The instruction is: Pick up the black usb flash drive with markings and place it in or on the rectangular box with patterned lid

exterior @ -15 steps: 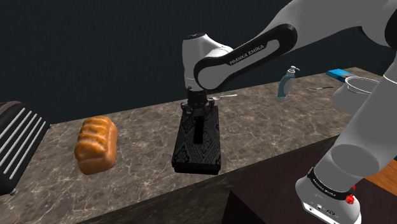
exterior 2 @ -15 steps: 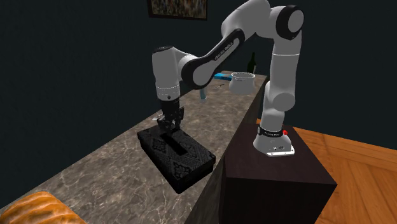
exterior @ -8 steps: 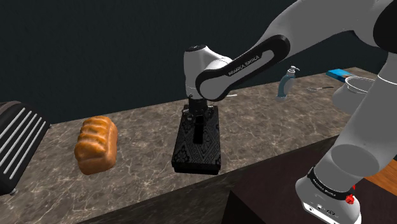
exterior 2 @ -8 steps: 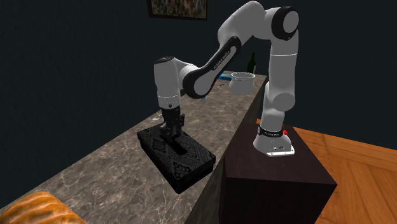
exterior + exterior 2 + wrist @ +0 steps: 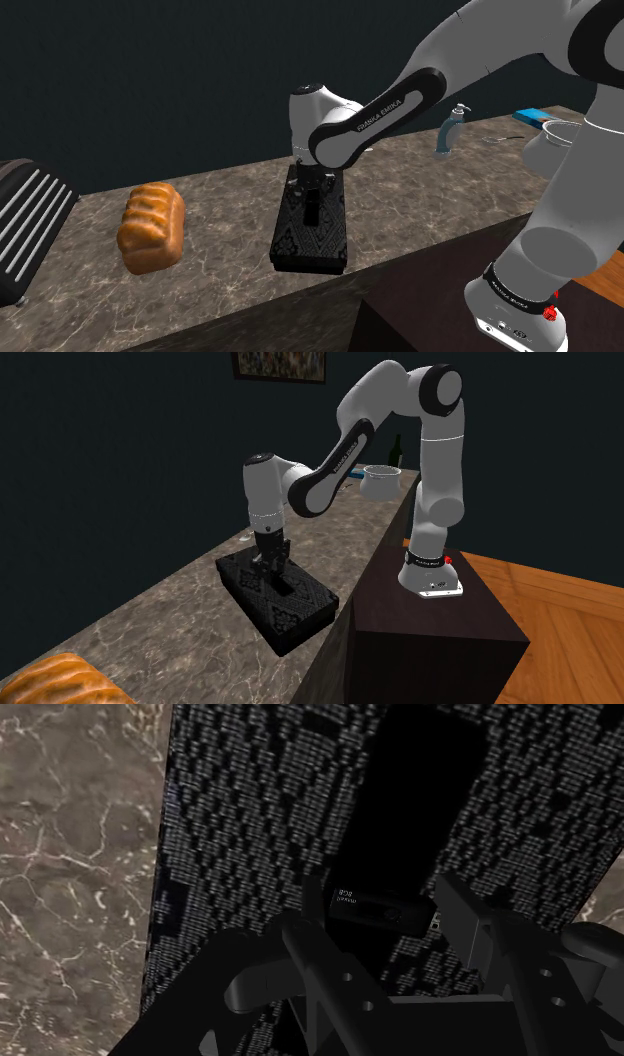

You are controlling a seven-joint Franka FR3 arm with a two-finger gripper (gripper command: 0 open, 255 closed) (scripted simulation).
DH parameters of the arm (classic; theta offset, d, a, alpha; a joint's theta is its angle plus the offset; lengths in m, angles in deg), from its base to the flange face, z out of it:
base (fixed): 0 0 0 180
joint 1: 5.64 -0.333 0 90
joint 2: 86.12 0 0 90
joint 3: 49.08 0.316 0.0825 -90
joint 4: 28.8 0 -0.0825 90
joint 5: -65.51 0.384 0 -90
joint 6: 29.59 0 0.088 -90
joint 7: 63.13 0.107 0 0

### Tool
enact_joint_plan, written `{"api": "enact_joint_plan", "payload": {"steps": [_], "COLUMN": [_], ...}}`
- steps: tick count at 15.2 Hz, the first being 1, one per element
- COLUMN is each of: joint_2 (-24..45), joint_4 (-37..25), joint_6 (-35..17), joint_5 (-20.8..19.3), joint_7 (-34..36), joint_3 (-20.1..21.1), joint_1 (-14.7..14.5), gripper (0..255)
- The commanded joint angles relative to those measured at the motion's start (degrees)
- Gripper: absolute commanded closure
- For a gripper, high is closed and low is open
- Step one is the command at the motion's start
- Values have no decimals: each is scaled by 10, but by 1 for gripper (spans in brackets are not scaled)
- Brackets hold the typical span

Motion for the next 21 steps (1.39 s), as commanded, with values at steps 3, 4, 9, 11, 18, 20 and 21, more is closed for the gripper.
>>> {"api": "enact_joint_plan", "payload": {"steps": [3,4,9,11,18,20,21], "joint_2": [0,0,0,-12,-44,-44,-44], "joint_4": [0,0,0,-7,-31,-31,-31], "joint_6": [-1,0,0,17,67,67,67], "joint_5": [0,0,0,9,32,32,32], "joint_7": [0,0,0,-6,-22,-22,-22], "joint_3": [0,0,0,2,6,6,6], "joint_1": [0,0,0,2,5,5,5], "gripper": [255,255,0,0,0,0,0]}}
